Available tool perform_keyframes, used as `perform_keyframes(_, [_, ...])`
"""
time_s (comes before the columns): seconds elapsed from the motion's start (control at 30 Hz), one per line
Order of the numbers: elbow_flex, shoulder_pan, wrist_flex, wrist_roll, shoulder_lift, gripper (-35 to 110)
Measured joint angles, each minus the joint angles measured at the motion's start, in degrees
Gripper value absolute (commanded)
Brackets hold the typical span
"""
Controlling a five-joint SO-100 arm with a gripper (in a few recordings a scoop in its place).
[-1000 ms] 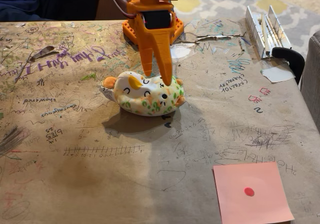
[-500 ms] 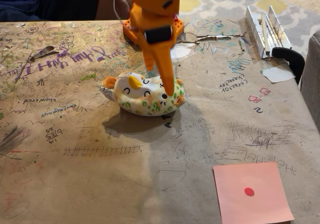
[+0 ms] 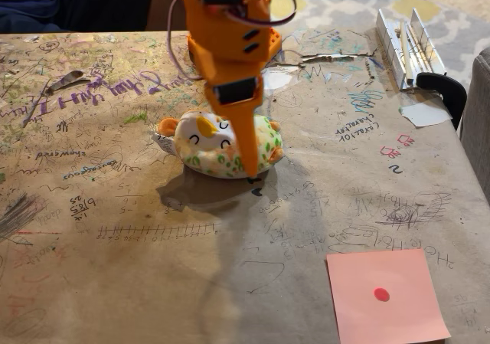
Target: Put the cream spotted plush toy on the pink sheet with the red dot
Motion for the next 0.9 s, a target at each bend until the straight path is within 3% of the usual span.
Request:
perform_keyframes(0.07, [0.0, 0.6, -1.8, -1.0, -1.8, 39])
perform_keyframes(0.13, [0.4, 1.0, -3.8, -1.3, -2.1, 2])
perform_keyframes(0.17, [-0.4, 1.1, -4.5, -1.3, -2.1, 0])
perform_keyframes(0.5, [4.0, 1.2, -6.2, -2.2, 8.3, 0])
perform_keyframes(0.7, [6.1, -1.8, -6.2, 1.6, 39.0, 0])
perform_keyframes(0.9, [-5.7, -7.1, -5.1, 8.7, 59.2, 0])
